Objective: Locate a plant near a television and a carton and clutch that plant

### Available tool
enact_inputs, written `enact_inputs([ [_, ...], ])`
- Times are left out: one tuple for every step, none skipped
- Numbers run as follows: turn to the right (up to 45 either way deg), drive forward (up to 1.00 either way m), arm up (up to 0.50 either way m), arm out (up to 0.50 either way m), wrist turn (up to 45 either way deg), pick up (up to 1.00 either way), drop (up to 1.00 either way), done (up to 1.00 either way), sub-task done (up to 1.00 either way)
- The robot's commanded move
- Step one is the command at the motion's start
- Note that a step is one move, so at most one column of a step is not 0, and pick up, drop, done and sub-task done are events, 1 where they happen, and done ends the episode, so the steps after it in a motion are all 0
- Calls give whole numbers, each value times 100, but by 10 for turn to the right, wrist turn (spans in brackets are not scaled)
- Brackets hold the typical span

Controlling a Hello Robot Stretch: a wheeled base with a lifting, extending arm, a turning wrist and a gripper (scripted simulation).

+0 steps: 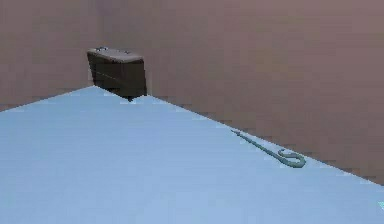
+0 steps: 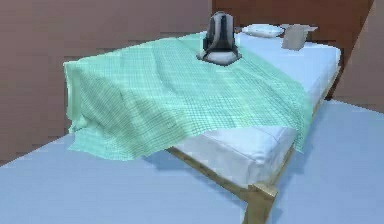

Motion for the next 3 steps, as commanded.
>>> enact_inputs([
  [390,0,0,0,0,0,0,0,0],
  [0,5,0,0,0,0,0,0,0],
  [-450,0,0,0,0,0,0,0,0],
])
